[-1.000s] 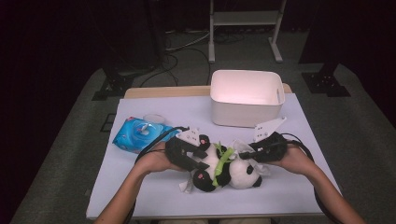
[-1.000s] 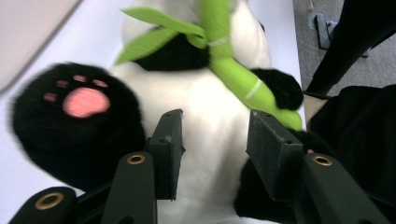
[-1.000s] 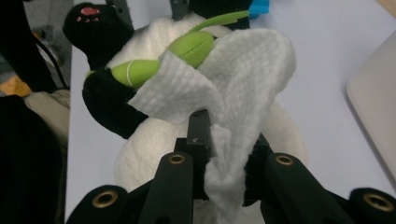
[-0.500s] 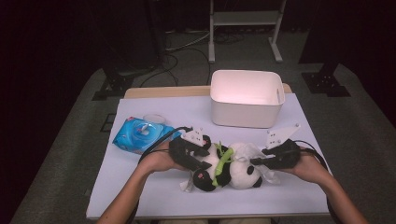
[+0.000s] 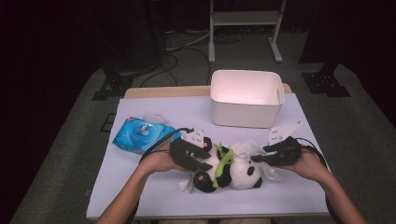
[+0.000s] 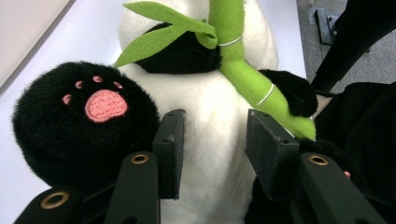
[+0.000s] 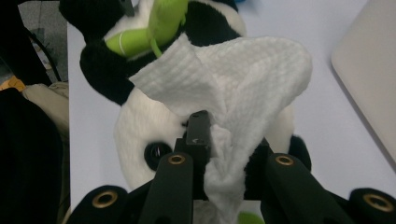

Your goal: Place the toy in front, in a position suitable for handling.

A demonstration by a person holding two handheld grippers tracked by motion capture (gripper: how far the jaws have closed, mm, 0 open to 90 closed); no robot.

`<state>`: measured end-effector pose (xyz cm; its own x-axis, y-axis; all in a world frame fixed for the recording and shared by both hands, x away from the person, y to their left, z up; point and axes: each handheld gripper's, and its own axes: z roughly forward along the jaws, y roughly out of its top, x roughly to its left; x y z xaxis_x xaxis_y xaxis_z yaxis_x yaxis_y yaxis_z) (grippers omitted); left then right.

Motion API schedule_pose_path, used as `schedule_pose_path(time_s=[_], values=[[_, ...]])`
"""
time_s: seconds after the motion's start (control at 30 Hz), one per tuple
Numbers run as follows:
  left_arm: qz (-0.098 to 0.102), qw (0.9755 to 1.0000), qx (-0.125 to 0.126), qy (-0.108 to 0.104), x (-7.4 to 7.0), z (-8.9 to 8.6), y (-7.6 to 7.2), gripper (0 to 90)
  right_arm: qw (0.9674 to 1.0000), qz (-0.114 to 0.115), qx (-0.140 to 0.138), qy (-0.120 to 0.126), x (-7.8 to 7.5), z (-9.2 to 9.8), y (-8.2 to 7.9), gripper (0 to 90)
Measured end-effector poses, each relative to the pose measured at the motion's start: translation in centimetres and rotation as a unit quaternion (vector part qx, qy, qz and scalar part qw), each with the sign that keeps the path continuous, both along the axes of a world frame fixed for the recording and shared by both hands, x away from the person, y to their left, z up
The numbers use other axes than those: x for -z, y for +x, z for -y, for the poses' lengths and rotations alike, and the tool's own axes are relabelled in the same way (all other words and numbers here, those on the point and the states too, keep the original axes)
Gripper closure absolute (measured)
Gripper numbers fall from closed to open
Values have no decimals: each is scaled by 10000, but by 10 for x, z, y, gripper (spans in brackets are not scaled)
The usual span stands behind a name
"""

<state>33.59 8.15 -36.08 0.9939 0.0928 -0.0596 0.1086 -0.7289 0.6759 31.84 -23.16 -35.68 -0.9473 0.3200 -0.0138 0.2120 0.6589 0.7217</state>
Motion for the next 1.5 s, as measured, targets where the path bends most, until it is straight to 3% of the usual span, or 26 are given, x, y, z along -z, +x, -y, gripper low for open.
schedule_pose_path(time_s=[0.23,0.43,0.8,0.87,1.1,1.3,1.5], values=[[-4,10000,0,36,2,2,-1,577,9997,70,-245,17,-7,-32,15,777],[-37,10000,54,-22,3,0,-2,577,9993,106,-361,-3,-8,-46,22,777],[113,9999,26,71,2,1,-5,582,10000,40,-21,24,-2,-19,20,778],[135,9999,10,79,3,1,-5,582,9999,-7,23,125,-1,-11,17,778],[143,9998,15,132,2,2,-5,581,9997,-47,259,-15,5,10,7,774],[144,9998,5,141,2,2,-5,577,9999,16,102,10,-10,3,3,682],[143,9998,-6,154,1,2,-6,572,9999,114,-127,22,-19,-9,-1,664]])
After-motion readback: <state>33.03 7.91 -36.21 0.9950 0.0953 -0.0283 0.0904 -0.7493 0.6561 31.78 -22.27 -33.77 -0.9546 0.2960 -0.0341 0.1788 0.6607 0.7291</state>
